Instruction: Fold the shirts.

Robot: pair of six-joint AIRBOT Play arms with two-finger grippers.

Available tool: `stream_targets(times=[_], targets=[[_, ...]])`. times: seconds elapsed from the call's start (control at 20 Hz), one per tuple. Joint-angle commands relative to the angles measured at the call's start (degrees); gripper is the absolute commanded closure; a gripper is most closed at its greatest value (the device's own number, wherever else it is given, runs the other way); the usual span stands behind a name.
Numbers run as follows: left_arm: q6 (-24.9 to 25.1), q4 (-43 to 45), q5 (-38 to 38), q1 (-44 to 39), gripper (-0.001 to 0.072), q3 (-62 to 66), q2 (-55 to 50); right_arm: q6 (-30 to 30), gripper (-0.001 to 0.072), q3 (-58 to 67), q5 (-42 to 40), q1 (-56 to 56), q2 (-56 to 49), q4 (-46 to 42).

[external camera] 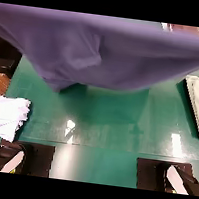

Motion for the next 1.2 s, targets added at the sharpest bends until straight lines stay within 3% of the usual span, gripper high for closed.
stream_targets(times=[0.0,0.25,0.4,0.6,0.9,1.15], targets=[[-1.8,2.2,1.2,0.0,0.0685,15.1,0.4,3.3,0.0695,16.2,5.4,0.0,0.0,-6.2],[-4.0,12.4,-1.1,0.0,0.0684,16.3,-1.5,6.9,0.0696,25.6,13.6,0.1,-5.7,-7.3],[-5.4,16.1,-8.1,0.0,0.0684,11.5,-7.5,7.1,0.0696,17.6,14.8,1.2,-8.2,-7.3],[-5.3,13.6,-12.3,0.0,0.0683,-1.7,-20.1,6.9,0.0696,7.2,15.0,5.6,-17.7,-7.5],[-5.1,11.2,-5.4,0.0,0.0682,-15.7,-40.2,6.3,0.0696,-2.2,11.9,9.7,-39.1,-7.5],[-3.5,11.1,9.2,0.0,0.0683,-13.4,-49.8,6.2,0.0696,7.8,5.2,9.8,-53.0,-7.2]])
